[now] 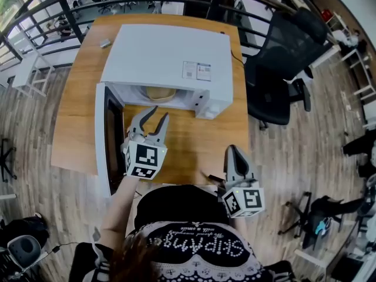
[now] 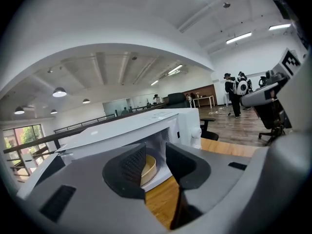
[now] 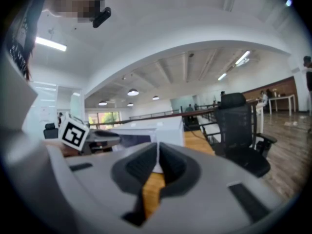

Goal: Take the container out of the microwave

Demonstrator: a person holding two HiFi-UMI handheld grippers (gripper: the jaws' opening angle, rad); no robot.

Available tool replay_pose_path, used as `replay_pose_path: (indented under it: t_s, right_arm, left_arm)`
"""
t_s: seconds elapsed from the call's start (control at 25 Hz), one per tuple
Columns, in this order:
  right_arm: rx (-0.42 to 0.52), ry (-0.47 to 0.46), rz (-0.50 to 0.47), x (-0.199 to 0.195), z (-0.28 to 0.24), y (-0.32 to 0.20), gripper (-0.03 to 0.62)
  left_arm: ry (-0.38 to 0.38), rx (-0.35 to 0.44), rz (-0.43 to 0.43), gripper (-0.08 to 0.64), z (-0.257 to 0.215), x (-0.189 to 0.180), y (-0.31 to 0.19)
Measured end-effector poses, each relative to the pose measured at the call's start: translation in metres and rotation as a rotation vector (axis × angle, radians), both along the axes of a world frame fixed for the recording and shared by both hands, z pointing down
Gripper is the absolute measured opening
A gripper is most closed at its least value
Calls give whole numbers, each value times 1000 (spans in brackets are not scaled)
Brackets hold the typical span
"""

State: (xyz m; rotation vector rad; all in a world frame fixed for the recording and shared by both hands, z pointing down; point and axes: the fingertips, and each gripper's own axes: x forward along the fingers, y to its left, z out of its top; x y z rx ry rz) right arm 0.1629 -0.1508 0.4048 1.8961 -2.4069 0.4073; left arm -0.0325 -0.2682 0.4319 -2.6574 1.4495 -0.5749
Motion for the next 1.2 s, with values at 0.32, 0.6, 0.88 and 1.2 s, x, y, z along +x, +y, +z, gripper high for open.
replay_pose_path:
  t_s: [0.32, 0.6, 0.88, 1.2]
  right_arm:
    - [4, 3, 17, 10, -2, 0, 37]
    - [-12, 12, 25, 12, 1, 1, 37]
    - [-15, 5, 50, 16, 0, 4, 37]
    - [-31, 2, 102, 28, 5, 8, 37]
  left_arm:
    - [-192, -30, -7, 161, 41, -1, -30]
    - [-331, -68, 8, 160, 75, 3, -55]
    - [-498, -103, 52, 144, 103, 8, -82]
    - [-589, -182, 151, 143, 147, 12, -95]
